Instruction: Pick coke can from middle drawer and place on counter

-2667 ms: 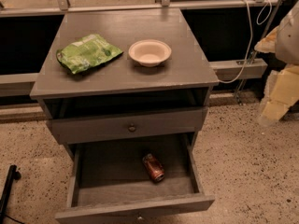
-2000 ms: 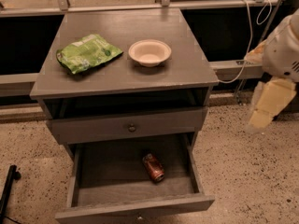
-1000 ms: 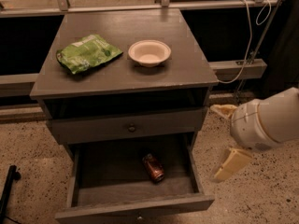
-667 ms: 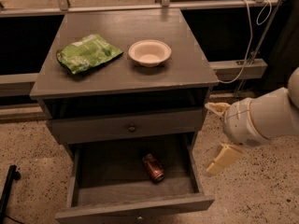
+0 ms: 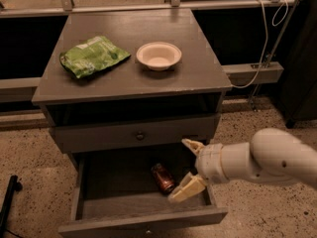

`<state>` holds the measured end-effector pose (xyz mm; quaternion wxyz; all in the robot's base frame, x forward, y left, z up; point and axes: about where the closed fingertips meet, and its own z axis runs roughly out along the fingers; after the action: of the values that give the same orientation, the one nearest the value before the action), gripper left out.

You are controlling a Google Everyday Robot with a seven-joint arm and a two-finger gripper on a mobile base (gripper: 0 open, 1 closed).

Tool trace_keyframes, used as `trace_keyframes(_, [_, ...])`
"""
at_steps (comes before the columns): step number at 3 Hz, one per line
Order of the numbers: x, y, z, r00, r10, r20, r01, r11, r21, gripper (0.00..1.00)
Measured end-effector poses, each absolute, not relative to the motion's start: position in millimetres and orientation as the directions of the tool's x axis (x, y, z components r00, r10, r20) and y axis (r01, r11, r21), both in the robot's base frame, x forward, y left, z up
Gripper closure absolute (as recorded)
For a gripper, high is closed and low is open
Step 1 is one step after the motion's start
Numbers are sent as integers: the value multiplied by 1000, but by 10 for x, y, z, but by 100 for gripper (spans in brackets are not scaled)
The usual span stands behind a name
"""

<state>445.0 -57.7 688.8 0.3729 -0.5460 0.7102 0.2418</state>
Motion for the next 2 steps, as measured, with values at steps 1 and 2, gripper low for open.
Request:
trace_keyframes(1, [4701, -406, 6376, -133, -510, -850, -920, 382, -86, 0])
trace_keyframes(2, [4774, -458, 6385, -140, -517, -844, -908, 407, -99, 0])
